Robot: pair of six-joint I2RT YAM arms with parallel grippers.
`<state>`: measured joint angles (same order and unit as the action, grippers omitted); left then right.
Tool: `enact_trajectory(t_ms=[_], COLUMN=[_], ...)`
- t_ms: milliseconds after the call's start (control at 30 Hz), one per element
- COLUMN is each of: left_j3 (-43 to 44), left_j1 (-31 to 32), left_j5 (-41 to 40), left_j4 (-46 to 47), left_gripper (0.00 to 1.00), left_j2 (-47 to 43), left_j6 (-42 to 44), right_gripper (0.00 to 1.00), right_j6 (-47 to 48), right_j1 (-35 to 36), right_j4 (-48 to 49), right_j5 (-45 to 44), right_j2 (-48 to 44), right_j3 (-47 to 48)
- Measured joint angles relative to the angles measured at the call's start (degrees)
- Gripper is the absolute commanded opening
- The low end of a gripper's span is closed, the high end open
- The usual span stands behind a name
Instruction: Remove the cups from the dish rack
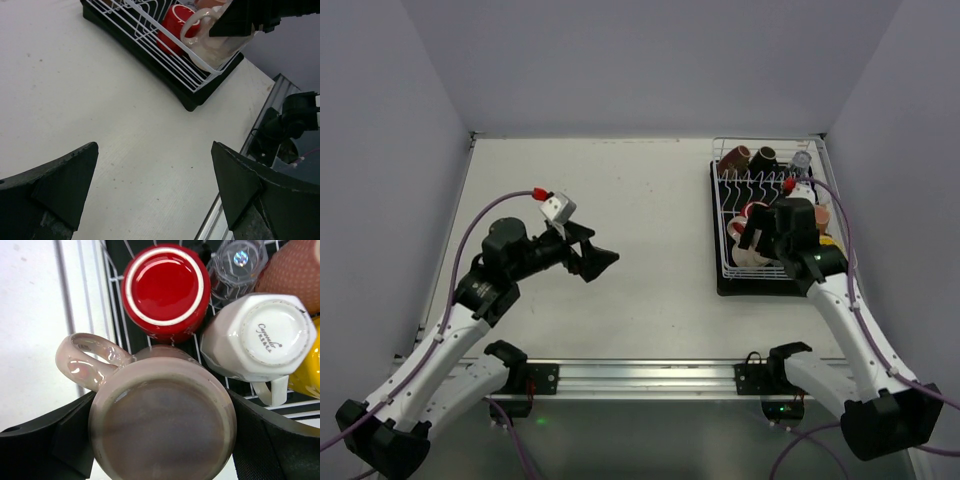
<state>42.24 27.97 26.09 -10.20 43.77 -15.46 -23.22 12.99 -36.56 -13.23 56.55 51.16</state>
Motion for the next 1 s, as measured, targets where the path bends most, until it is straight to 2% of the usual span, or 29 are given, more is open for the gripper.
enact_trajectory(t_ms=[200,233,333,467,733,1000], left_j3=[-0.5,-0.9,-2.1,-3.5,-3.8,-4.7], left_j1=[0.0,0.1,0.6,3.1,12.8,14.3], left_j5=[7.5,9.0,12.7,15.1,12.7,9.4], left_j4=[4.3,5.9,11.5,21.5,33.8,46.2], left_gripper=[1.00,1.00,0.91,0.89,0.86,0.80], left_j2=[4.4,4.9,6.1,8.4,17.1,21.4], left_j6=[-5.5,-7.1,-13.0,-21.2,-30.4,-36.2], right_gripper=[0.22,0.22,0.20,0.21,0.21,0.21], right_j6=[-0.6,-0.8,-1.6,-5.4,-19.7,-30.0], right_j1=[0.0,0.0,0.0,0.0,0.5,3.0], right_j4=[0.2,0.2,0.2,2.4,22.8,35.9], right_j5=[2.3,2.6,4.9,12.1,31.3,41.1], right_j2=[-9.4,-10.5,-13.5,-18.0,-23.6,-22.0], right_j3=[0.0,0.0,0.0,-0.2,-8.4,-15.0])
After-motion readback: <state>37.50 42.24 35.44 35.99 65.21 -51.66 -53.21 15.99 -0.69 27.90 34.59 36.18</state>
